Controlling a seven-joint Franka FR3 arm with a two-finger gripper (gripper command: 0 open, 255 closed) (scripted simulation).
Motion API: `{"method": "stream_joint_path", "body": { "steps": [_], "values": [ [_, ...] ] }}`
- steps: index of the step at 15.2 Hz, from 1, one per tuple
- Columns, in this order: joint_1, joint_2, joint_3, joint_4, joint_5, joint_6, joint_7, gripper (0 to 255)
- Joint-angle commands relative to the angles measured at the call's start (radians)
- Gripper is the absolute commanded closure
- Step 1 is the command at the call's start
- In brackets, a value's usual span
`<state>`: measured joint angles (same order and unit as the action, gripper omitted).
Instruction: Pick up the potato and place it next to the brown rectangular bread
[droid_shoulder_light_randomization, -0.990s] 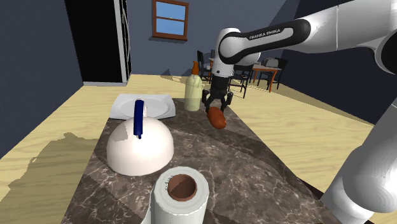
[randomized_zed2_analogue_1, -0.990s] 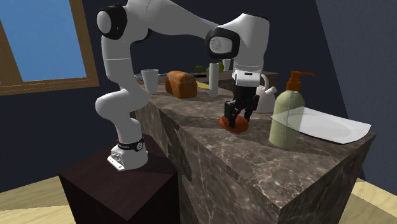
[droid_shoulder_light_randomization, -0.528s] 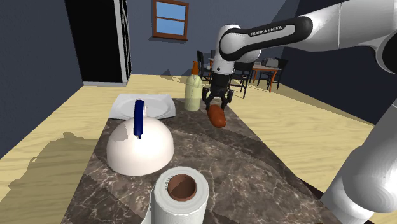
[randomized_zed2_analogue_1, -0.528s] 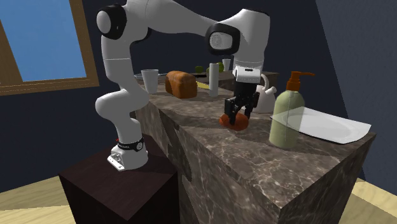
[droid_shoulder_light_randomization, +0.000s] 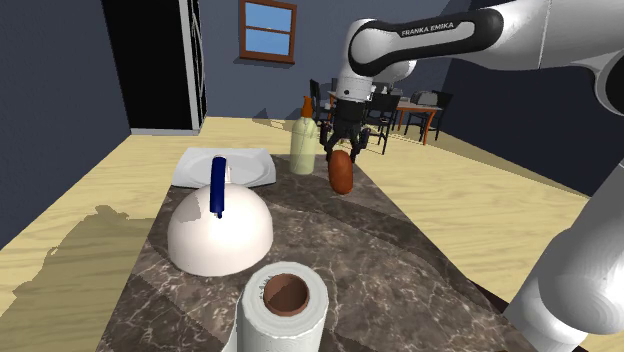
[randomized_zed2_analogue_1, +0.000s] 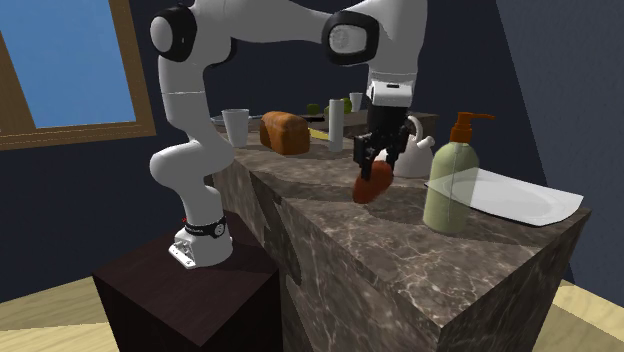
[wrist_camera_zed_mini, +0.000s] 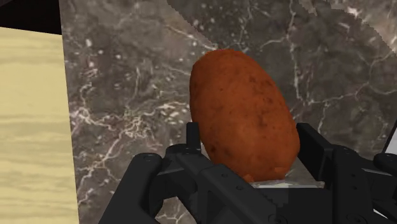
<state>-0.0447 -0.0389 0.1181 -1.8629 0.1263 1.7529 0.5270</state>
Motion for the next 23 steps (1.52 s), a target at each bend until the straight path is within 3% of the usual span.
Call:
{"method": "stream_joint_path", "body": {
  "steps": [1, 23],
  "values": [
    [0.0, 0.002, 0.0, 0.032, -0.001, -0.03, 0.004, 255],
    [-0.001, 0.057, -0.001, 0.397, -0.007, -0.339, 0.04, 255]
  ]
}}
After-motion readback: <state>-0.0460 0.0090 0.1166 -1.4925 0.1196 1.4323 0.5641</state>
